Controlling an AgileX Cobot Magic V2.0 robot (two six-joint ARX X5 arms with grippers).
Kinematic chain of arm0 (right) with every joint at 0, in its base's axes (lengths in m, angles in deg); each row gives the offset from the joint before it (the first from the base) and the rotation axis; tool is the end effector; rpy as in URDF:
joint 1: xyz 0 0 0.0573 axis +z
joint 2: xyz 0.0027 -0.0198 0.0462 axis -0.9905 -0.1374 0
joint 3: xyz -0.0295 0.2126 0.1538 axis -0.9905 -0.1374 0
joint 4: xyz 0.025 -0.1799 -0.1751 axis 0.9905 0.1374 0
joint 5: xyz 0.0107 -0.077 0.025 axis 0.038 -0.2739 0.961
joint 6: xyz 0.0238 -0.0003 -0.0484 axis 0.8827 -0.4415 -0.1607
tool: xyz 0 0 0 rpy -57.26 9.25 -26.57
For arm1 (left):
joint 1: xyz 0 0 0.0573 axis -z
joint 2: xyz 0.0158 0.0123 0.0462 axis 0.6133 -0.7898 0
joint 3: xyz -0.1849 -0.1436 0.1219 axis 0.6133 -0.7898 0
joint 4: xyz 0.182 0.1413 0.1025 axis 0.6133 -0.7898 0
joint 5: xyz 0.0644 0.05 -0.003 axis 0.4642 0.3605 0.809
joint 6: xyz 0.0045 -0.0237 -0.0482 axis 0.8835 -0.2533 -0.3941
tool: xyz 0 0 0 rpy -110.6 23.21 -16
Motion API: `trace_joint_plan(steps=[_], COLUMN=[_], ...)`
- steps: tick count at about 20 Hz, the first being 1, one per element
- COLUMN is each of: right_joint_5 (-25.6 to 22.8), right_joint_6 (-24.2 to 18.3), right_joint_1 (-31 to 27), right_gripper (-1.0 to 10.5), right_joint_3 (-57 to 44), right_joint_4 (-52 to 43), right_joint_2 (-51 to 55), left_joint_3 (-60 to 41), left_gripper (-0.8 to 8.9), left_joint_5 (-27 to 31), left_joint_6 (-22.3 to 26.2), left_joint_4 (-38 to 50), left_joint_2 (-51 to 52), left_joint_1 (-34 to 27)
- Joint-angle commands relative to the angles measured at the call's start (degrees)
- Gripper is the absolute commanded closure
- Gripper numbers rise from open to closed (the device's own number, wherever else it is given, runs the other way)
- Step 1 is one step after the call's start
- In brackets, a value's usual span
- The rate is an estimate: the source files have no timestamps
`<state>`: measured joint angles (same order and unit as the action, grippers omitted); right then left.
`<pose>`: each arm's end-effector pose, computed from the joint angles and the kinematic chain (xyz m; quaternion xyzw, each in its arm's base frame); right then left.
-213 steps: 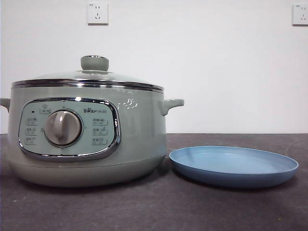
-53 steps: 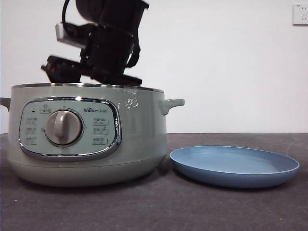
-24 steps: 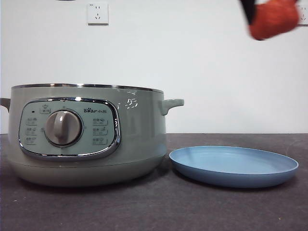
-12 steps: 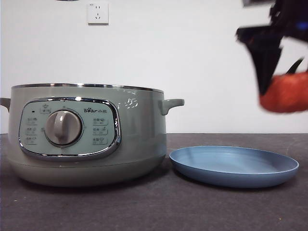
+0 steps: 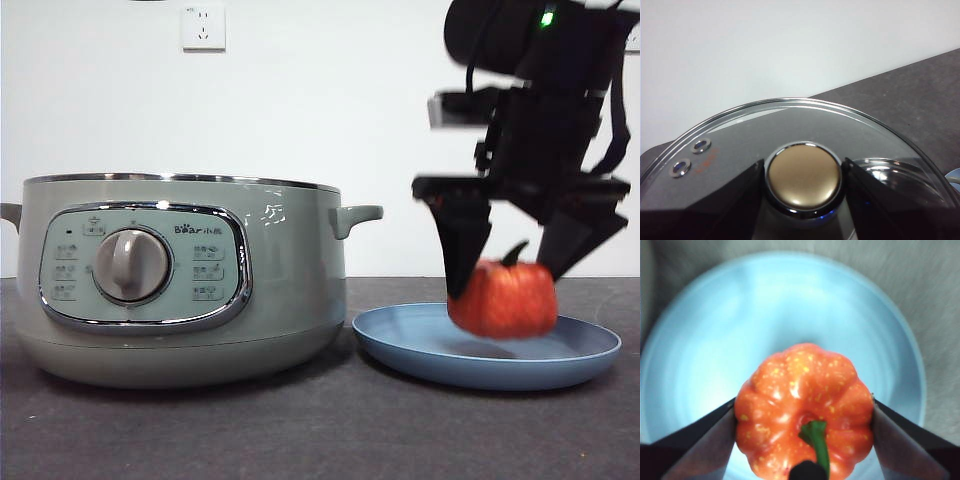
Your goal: Take the pumpkin out from the steamer,put the pumpkin in the blue plate,close the lid
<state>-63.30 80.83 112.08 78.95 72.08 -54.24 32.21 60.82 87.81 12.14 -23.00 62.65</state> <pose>0.2627 0.1464 0.1982 -0.0982 0.5078 0.1105 0.8487 0.1443 -0.0596 0.4210 0.0888 0.1156 -0.1085 0.9834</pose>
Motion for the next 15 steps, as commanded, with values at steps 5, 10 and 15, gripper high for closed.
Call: trace_joint_plan(steps=[5, 10, 15], right_joint_5=[3.39, 2.51, 2.56], right_joint_6=[-1.03, -0.81, -0.79], right_joint_1=[0.09, 0.07, 0.09], right_gripper=[6.8, 4.0, 4.1], right_joint_3=[-0.55, -0.55, -0.5], right_joint_4=[-0.44, -0.42, -0.26], right_joint_2=[-4.46, -4.46, -2.58], left_joint_3=[0.72, 0.72, 0.72], left_gripper=[8.22, 8.22, 8.22], left_joint_5=[0.31, 0.31, -2.62], left_joint_6=[0.66, 0.66, 0.66], left_joint_4=[3.15, 3.1, 2.93], left_joint_2=[0.7, 0.7, 0.7], left_joint_1=[-0.02, -0.02, -0.02])
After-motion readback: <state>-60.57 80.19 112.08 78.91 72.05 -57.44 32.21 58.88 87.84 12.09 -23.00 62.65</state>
